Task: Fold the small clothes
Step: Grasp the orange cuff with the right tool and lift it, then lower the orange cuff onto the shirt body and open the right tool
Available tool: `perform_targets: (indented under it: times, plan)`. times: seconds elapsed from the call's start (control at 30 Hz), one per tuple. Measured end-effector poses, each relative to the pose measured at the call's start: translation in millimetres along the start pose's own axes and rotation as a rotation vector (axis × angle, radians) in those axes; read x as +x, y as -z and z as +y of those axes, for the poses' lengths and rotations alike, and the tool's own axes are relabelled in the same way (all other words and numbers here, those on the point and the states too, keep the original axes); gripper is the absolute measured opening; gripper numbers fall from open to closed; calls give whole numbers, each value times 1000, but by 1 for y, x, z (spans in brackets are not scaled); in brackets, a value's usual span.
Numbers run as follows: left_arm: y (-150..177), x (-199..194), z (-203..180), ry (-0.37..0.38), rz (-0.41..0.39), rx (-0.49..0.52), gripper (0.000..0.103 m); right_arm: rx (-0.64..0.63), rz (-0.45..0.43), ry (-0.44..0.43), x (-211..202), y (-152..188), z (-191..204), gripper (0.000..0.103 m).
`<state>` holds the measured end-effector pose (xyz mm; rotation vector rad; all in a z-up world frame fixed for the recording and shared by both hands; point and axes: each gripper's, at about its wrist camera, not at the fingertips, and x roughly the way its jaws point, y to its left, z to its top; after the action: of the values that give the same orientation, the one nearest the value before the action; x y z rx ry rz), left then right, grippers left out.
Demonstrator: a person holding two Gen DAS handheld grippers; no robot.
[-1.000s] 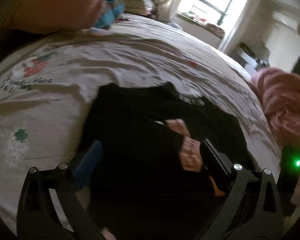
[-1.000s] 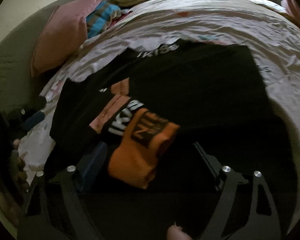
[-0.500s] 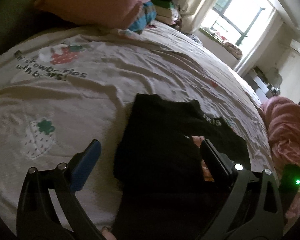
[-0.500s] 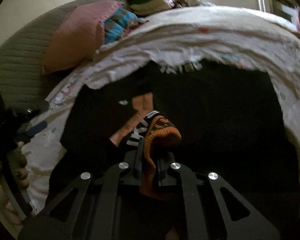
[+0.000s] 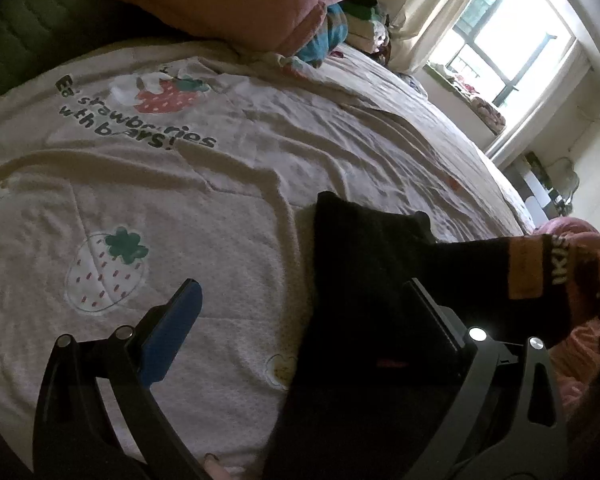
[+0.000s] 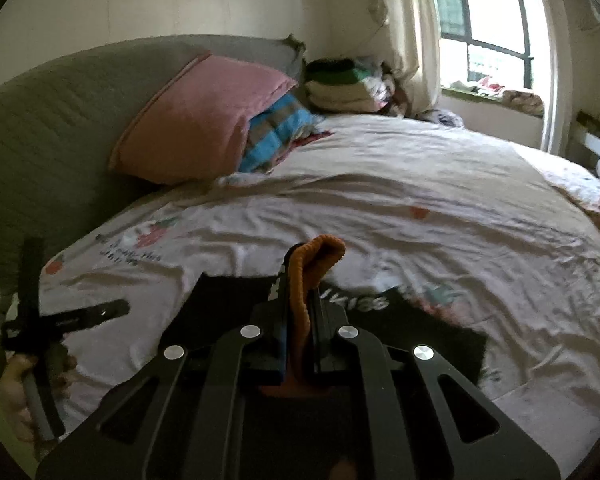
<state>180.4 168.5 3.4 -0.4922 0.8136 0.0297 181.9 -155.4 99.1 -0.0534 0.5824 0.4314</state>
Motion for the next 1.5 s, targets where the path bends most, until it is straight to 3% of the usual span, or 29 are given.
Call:
perform_targets:
  times: [0.7,0.9,1.0,1.3,1.5]
  plan:
    - [22,39,-76,3,23,252,92,87,66,202,9,66,-61,7]
    - [35,55,-99,26,65,353,83,101,94,224,13,78,-72,7]
    - [41,60,-104,43,79,382,71,110,111,236,16,84,-78,7]
    - [48,72,-106,79,121,391,71,131,138,263,23,93,-84,10]
    - [43,64,-102,104,96,353,61,179,148,291,17,102,-93,25]
